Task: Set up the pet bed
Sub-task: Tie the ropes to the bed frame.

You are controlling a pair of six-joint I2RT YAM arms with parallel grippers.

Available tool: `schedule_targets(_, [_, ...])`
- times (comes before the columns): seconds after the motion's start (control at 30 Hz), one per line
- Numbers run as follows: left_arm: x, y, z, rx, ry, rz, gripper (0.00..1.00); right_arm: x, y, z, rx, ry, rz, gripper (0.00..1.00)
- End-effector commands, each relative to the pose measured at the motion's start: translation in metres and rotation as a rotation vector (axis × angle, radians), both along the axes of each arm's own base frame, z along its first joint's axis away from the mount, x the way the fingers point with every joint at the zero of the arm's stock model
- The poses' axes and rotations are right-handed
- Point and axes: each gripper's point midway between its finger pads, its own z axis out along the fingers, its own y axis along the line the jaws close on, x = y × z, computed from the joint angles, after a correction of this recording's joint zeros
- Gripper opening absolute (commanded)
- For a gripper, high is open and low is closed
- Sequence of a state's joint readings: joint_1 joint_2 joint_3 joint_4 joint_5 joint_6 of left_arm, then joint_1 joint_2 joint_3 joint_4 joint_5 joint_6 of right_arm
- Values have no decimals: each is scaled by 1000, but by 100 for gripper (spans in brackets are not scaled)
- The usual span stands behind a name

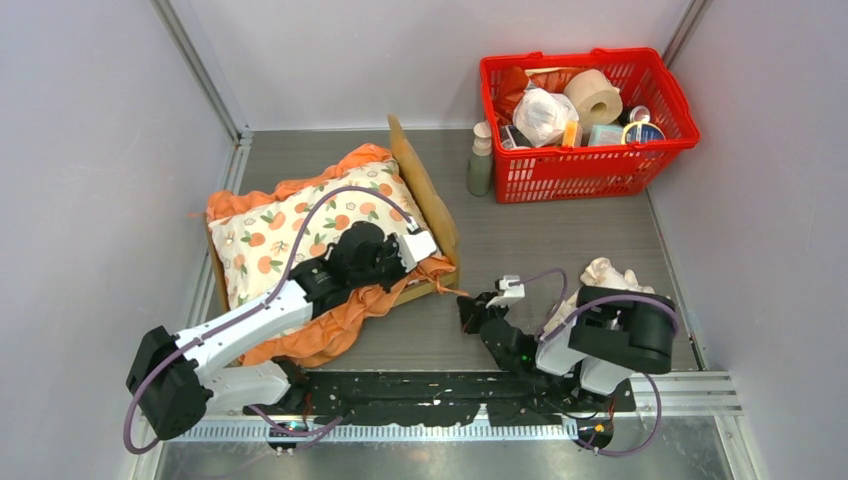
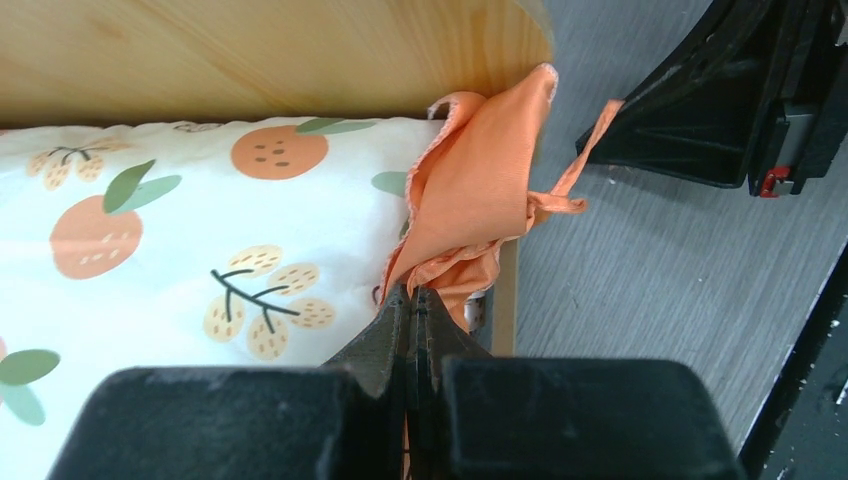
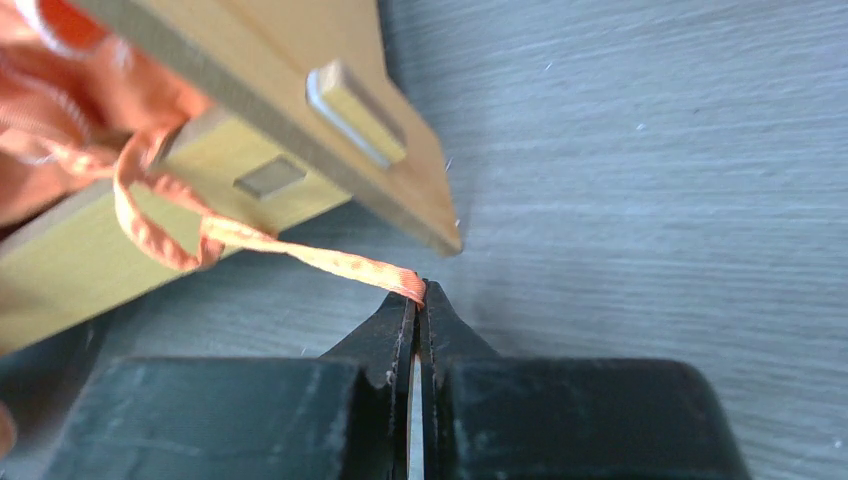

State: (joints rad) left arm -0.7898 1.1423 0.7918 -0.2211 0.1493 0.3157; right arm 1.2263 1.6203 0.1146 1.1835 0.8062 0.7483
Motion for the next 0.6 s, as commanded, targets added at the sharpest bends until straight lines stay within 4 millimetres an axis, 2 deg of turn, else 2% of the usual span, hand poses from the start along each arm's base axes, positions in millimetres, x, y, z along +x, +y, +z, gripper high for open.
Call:
schedule_targets(0.0, [15, 9, 20, -28, -47, 104, 0, 17, -24, -9, -153, 32, -160, 5])
schedule_targets(0.07, [20, 13, 21, -27, -48, 141, 0, 23, -27, -9, -182, 30, -174, 5])
schedule_targets(0.23, [29, 26, 23, 3, -47, 234, 0, 37, -42, -32, -207, 114, -195, 5])
schedule_targets(0.57, [36, 46, 32, 5, -72, 324, 0, 36, -67, -47, -231, 159, -299, 5])
